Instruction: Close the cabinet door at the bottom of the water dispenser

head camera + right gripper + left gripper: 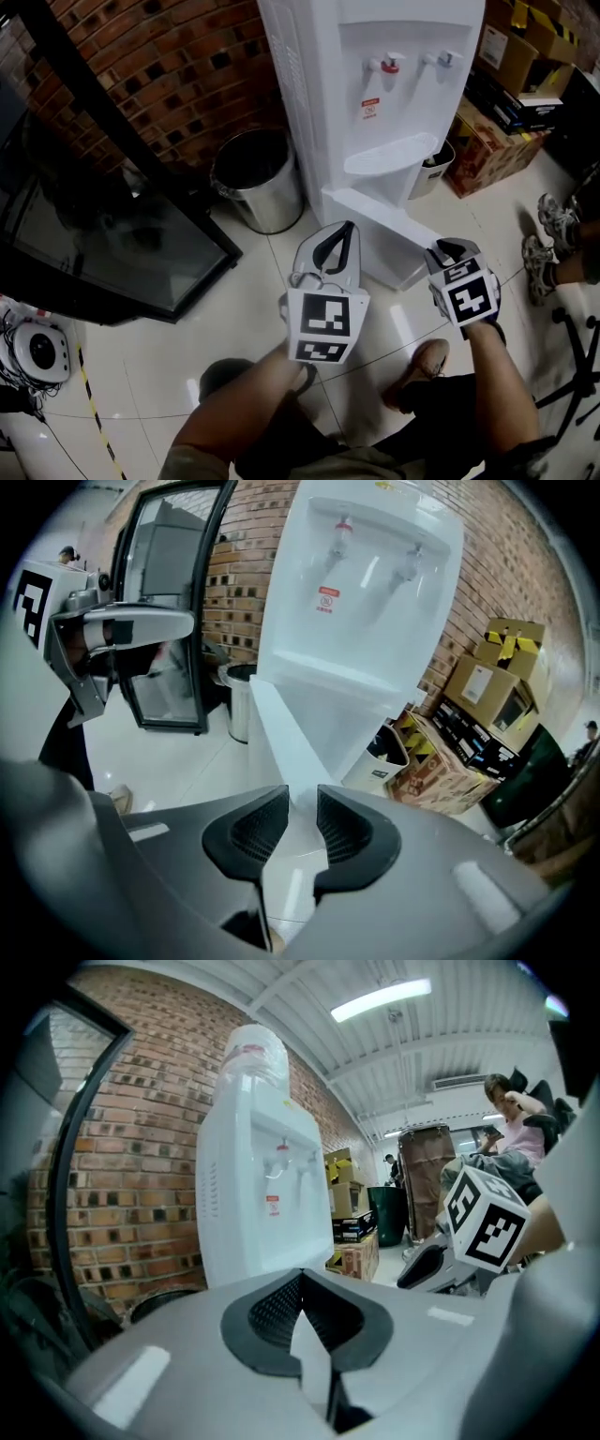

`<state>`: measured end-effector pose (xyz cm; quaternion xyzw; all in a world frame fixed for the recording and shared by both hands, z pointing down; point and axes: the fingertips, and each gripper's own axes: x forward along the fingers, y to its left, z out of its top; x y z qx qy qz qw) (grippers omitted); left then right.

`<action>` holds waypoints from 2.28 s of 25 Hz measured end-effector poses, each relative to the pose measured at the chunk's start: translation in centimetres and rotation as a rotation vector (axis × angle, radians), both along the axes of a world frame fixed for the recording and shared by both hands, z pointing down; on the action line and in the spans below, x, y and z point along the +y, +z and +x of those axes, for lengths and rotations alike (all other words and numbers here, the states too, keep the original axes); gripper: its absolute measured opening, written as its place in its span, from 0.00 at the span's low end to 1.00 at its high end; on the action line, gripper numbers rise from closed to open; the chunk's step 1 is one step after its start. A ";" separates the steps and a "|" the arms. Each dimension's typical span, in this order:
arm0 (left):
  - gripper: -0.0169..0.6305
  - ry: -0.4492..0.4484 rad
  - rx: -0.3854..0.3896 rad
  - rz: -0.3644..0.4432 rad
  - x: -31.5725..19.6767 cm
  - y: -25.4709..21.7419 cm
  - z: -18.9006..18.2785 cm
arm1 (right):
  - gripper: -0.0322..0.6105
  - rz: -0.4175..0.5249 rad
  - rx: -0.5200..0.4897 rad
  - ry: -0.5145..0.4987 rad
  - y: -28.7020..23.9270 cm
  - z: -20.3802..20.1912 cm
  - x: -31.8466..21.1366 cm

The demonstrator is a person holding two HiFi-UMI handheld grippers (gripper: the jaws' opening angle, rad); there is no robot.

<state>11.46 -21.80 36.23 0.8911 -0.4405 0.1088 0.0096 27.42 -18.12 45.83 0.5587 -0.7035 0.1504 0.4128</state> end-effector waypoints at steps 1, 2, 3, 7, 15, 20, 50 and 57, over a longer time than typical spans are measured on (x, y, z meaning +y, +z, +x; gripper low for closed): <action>0.03 -0.023 0.003 -0.027 -0.4 0.8 -0.5 | 0.19 0.011 0.019 0.016 0.0 0.5 -0.6; 0.03 -0.043 0.007 -0.052 -0.8 1.5 -1.0 | 0.18 0.024 0.033 0.036 0.0 1.2 -1.3; 0.03 -0.058 0.010 -0.067 -0.9 1.9 -1.4 | 0.17 0.036 0.043 0.058 0.1 1.9 -2.0; 0.03 -0.085 0.003 -0.034 -1.7 2.0 -1.7 | 0.16 0.081 0.041 0.160 0.3 4.6 -4.7; 0.03 -0.143 0.071 -0.066 -4.4 2.3 -0.1 | 0.13 0.174 -0.120 0.330 0.7 8.3 -10.3; 0.03 -0.115 0.008 -0.061 -4.7 4.1 1.7 | 0.10 0.209 -0.404 0.421 1.3 9.1 -14.4; 0.03 -0.106 0.079 -0.012 0.5 -1.8 -3.0 | 0.05 0.427 -0.378 0.186 -9.3 4.4 -8.9; 0.03 -0.083 0.097 -0.015 4.5 -4.2 -6.5 | 0.05 0.547 -0.374 0.175 -14.9 0.8 -0.7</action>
